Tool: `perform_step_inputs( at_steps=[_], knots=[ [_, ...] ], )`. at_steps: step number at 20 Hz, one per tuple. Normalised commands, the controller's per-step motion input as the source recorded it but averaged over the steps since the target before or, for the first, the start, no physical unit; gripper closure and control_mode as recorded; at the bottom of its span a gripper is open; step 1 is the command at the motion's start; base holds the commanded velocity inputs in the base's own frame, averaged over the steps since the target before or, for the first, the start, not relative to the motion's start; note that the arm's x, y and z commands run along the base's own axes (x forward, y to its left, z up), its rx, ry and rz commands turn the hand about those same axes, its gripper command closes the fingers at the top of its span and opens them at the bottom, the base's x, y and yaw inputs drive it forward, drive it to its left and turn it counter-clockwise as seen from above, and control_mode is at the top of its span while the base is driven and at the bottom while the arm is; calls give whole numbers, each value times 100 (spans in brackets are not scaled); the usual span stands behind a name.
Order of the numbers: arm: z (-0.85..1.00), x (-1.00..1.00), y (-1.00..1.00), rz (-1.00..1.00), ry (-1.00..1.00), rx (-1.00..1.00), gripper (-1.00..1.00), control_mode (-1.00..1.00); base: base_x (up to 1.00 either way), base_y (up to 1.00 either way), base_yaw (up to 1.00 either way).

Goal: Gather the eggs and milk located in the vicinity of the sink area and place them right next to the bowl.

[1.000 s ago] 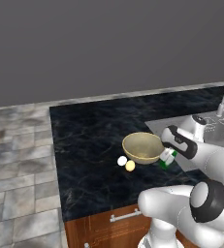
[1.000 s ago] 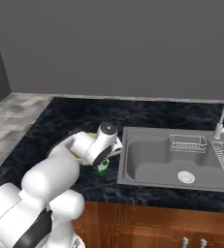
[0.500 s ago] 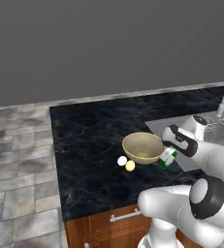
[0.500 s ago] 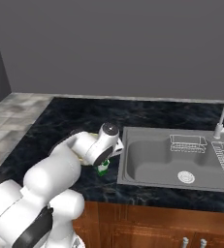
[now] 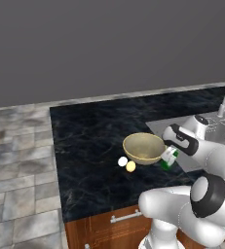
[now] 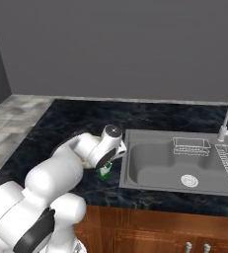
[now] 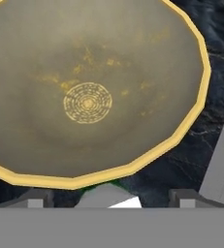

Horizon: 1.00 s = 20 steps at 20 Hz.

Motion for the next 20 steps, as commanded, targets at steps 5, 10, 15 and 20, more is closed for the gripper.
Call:
perform_step_inputs(
  at_steps=[5,10,15,20],
  knots=[
    [0,0,14,0,0,0,-100,-100,0,0,0],
    [12,0,19,0,0,-6,-100,-100,0,0,0],
    [36,-2,5,0,0,-11,-100,-100,0,0,0],
    [48,-4,-2,0,8,-3,-100,-100,0,0,0]
  ],
)
